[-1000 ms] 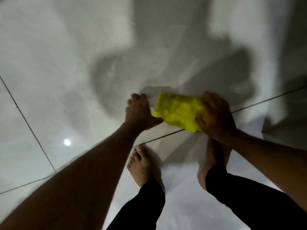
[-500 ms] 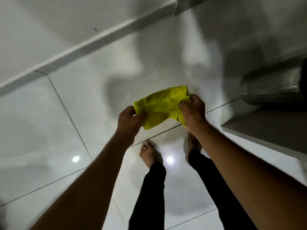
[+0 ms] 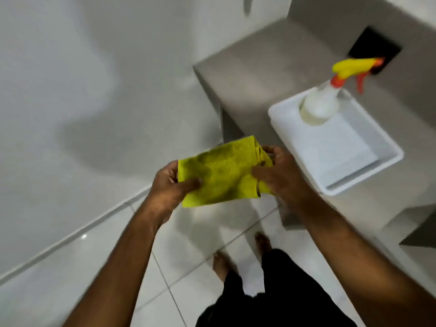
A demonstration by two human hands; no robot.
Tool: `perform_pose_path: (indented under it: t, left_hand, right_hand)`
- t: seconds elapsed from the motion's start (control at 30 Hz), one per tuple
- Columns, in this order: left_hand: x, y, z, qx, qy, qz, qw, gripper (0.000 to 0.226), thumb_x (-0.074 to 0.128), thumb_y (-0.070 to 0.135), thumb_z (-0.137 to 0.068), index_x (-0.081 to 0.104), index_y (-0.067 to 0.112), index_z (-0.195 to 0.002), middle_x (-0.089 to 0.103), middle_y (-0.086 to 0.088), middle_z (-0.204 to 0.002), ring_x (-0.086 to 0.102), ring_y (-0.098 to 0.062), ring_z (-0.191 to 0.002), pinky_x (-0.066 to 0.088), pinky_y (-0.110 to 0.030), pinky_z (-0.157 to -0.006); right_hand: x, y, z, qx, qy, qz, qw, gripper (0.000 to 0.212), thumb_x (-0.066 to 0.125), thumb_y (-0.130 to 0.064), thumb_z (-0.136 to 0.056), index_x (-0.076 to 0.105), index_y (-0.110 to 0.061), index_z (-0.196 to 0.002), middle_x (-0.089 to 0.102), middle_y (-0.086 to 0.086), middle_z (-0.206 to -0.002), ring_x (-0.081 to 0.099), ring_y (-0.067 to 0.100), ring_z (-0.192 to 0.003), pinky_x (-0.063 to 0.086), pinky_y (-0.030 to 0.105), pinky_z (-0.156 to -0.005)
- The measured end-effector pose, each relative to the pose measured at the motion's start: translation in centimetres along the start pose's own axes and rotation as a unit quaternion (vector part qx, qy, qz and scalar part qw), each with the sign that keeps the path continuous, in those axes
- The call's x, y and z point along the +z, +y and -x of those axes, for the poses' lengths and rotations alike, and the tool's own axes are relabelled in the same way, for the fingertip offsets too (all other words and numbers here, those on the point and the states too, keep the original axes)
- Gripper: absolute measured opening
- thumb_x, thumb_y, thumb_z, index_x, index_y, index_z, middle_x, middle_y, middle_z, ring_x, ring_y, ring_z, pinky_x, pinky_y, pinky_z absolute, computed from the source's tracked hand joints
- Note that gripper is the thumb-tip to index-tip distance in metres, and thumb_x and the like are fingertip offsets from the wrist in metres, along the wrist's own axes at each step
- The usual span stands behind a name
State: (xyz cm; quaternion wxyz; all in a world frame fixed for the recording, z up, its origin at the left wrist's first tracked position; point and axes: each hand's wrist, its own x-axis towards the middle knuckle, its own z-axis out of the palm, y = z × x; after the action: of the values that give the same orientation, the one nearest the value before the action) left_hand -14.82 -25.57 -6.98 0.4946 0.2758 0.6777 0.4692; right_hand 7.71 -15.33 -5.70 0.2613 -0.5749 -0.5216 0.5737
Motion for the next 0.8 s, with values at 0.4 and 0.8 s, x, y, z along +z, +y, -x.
perform_pose_path:
  t: [0.4, 0.8]
  left_hand:
    - [17.2, 4.4, -1.9, -0.045, -0.120, -0.090, 0.988, 0.026, 0.073, 0.037, -0.081, 0.072, 0.011, -0.080, 0.071, -0.010, -0.075, 0.070, -0.020, -0.064, 0.058, -0.035, -0.055]
    - [34.2, 2.8, -8.1, 0.107, -0.106, -0.544, 0.825, 0.010, 0.056, 0.020, -0.079, 0.054, 0.016, -0.088, 0.066, -0.007, -0.095, 0.064, -0.029, -0.092, 0.046, -0.033, -0.067]
  right_hand:
    - [-18.0, -2.2, -2.4, -0.069, 0.190, 0.131, 0.971, 0.060, 0.084, -0.017, -0.058, 0.056, -0.019, -0.111, 0.061, -0.004, -0.092, 0.059, 0.016, -0.082, 0.046, 0.027, -0.073]
    - [-24.7, 6.6, -12.4, -0.003, 0.193, 0.353, 0.915, 0.033, 0.059, -0.009, -0.083, 0.055, -0.012, -0.115, 0.065, 0.013, -0.115, 0.061, 0.033, -0.111, 0.050, 0.040, -0.091]
